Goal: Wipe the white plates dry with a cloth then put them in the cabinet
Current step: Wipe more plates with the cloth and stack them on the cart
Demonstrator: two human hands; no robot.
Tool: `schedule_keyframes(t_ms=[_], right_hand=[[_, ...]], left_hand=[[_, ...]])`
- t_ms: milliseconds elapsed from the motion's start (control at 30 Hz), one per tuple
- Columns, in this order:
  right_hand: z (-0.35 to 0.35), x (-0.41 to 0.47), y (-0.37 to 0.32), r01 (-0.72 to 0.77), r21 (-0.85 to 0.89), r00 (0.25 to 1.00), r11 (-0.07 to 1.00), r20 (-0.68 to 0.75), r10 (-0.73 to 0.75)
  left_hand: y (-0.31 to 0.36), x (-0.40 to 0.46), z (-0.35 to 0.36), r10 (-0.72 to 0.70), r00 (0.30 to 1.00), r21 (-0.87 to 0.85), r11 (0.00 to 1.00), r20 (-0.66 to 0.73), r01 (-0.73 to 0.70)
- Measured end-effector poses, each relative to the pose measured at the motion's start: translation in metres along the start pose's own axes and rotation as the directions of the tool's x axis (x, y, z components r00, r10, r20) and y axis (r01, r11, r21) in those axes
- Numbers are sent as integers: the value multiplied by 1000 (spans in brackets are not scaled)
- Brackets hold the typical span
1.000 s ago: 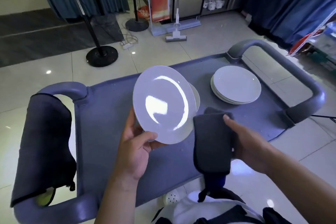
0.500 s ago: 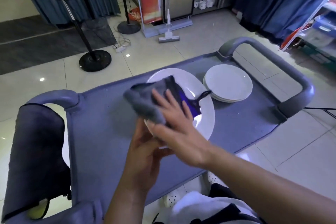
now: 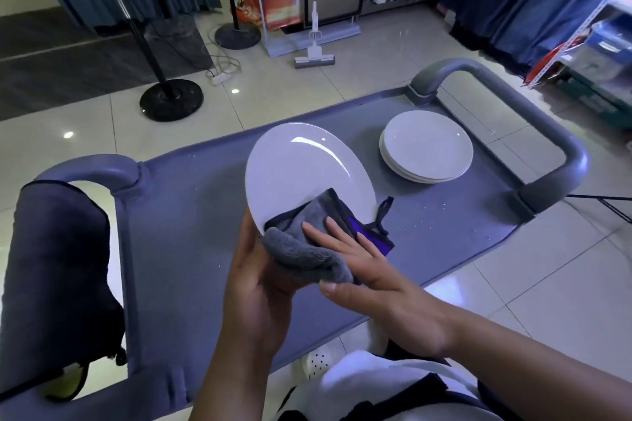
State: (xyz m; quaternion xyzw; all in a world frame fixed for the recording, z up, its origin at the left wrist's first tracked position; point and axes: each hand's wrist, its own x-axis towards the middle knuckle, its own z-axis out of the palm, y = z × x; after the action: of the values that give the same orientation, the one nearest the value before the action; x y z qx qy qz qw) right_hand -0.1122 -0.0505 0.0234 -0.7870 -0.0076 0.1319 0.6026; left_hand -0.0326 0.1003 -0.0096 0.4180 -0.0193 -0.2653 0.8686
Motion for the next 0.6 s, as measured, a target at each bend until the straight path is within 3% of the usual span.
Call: schedule_keyframes(t_ms=[67, 133, 200, 267, 367, 433, 500, 567, 600], right_hand=[[-5, -6, 14, -45, 42, 998, 998, -40, 47], [-8, -12, 28, -134, 223, 973, 966, -155, 171], [-17, -16, 46, -187, 493, 881, 850, -299, 366], [-34, -22, 66, -194, 694, 740, 693, -359, 568], [-72, -43, 100, -146, 819, 593, 555, -376, 711], [-96, -55, 111, -114, 771, 526, 626, -488, 696], [-111, -61, 113, -155, 594, 479, 789, -654, 586], [-121, -62, 121, -287, 222, 518, 932, -782, 346], [-124, -61, 131, -380, -27, 586, 924, -780, 218]], left_hand=[[1, 4, 1, 58, 998, 95, 994, -7, -58], [1, 9, 4, 87, 996, 149, 985, -22, -83], [0, 11, 5, 88, 995, 163, 983, -38, -81], [-2, 12, 2, 68, 996, 142, 988, -58, -59], [-4, 11, -7, 15, 996, 82, 997, -89, -8], [-6, 12, -11, -18, 995, 69, 997, -93, 25], [-11, 13, -11, -41, 995, 89, 995, -90, 49], [-15, 14, -8, -52, 995, 113, 992, -85, 61], [-17, 15, -7, -61, 994, 109, 992, -87, 70]])
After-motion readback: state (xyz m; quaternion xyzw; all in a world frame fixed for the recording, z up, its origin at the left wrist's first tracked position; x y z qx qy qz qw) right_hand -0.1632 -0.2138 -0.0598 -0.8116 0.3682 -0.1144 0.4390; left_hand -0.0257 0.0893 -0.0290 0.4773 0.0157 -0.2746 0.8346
